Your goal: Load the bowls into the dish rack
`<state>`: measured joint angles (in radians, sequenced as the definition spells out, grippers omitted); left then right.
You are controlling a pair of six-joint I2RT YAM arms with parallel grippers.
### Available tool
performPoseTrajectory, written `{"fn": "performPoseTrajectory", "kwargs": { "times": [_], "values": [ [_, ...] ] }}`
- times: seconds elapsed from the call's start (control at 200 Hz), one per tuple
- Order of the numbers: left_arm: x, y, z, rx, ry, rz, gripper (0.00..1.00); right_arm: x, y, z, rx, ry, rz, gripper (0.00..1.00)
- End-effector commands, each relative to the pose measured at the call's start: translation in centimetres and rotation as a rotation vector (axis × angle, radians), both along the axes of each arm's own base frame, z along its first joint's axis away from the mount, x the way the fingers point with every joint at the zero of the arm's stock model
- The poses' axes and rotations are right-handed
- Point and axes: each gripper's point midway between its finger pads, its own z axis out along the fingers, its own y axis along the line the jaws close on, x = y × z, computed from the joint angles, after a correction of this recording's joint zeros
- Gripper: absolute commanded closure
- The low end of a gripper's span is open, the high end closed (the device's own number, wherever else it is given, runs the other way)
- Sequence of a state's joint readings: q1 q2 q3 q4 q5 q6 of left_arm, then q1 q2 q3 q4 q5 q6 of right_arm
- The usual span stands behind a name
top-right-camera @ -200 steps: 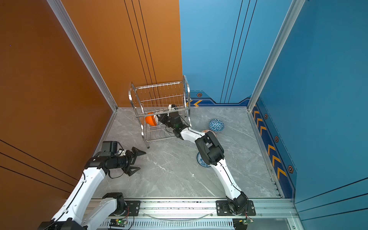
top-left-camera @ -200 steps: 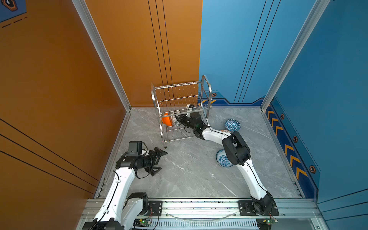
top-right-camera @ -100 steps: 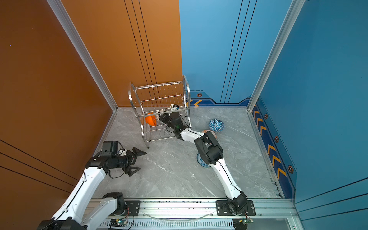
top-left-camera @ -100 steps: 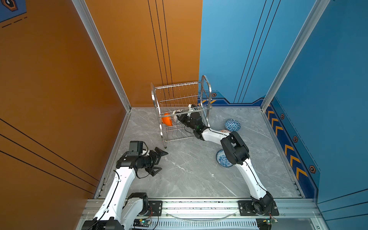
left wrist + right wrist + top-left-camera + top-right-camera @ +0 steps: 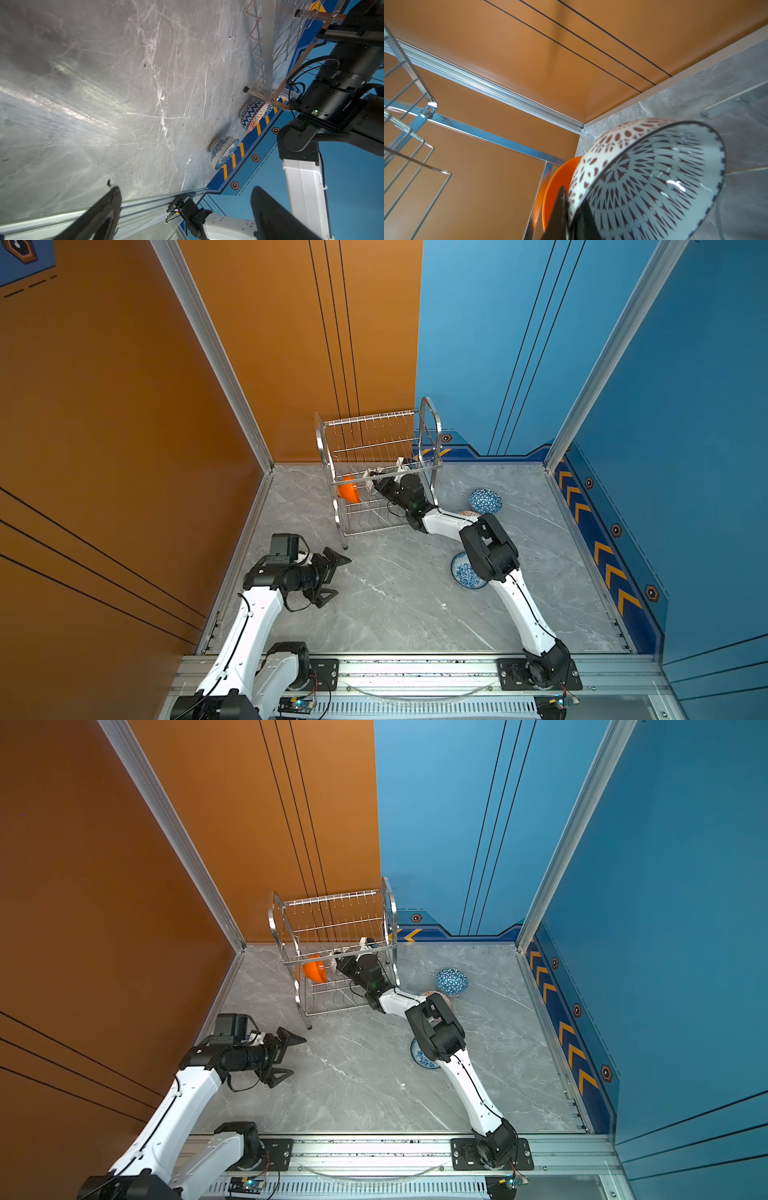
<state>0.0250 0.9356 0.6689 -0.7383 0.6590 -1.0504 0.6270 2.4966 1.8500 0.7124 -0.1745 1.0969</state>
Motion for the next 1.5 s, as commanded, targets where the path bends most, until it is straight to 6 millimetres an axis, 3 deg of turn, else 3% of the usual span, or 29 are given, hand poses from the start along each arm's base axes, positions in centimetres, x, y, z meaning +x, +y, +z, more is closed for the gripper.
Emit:
{"fn": "performPoseTrajectory", "kwargs": {
  "times": [0.0,0.521,1.121,1.141,1.496],
  "values": [
    [-0.4,0.1,-0.4,0.013,0.02,-0.01,0.02,0.6,-0.3,-1.5,-0.019,0.025,-0.014,1.0],
    [-0.3,0.3,-0.6,0.013,0.03,0.002,0.02,0.0,-1.0,-3.4,-0.161,0.05,0.016,0.96],
    [-0.5,0.3,-0.3,0.01,0.02,0.002,0.02,-0.5,-1.9,-2.7,-0.254,0.029,0.021,0.9],
    [-0.5,0.3,-0.4,0.01,0.022,0.003,0.02,-0.8,-2.2,-3.8,-0.267,0.05,0.023,0.9],
    [-0.7,0.3,-0.4,0.007,0.021,-0.001,0.02,-1.2,-2.4,-4.4,-0.343,0.059,0.023,0.88]
  ]
}}
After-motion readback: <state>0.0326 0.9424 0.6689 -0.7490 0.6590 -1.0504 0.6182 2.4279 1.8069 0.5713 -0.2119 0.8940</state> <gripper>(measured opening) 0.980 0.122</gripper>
